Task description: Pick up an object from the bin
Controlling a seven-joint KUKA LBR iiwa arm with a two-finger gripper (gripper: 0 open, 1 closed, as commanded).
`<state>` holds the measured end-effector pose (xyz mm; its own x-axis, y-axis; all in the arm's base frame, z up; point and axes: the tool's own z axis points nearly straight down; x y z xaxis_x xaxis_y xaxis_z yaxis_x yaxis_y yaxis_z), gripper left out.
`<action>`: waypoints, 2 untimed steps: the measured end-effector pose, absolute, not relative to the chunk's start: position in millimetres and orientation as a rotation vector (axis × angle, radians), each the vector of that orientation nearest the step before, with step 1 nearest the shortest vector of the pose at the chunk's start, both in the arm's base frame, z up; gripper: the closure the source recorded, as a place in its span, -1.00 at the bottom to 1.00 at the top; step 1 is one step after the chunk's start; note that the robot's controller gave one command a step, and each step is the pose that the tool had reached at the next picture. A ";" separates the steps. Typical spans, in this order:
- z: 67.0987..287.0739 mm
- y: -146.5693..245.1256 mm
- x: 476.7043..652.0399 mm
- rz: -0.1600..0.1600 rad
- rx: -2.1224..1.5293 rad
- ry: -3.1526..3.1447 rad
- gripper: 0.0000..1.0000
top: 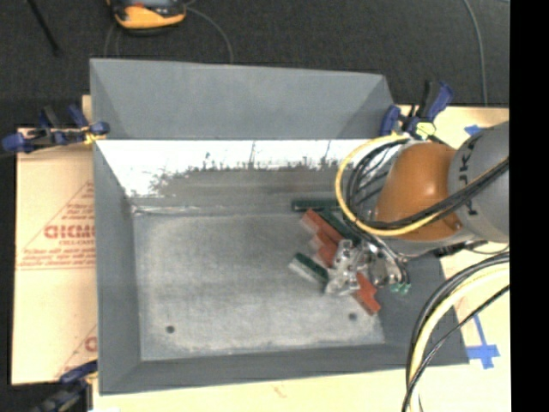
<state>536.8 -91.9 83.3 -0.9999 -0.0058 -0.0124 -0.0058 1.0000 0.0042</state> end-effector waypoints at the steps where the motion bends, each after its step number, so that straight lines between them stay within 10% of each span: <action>1: 81.4 -100.6 505.7 0.002 -0.275 3.130 -1.00; 2: 81.7 -100.8 507.1 -0.001 -0.275 3.125 -1.00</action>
Offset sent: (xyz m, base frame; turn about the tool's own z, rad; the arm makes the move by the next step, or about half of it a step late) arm 0.0000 0.0000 0.0000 0.0000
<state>507.1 -100.8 81.7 -0.9847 -0.1745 -0.0043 -0.1745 0.9847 -0.0009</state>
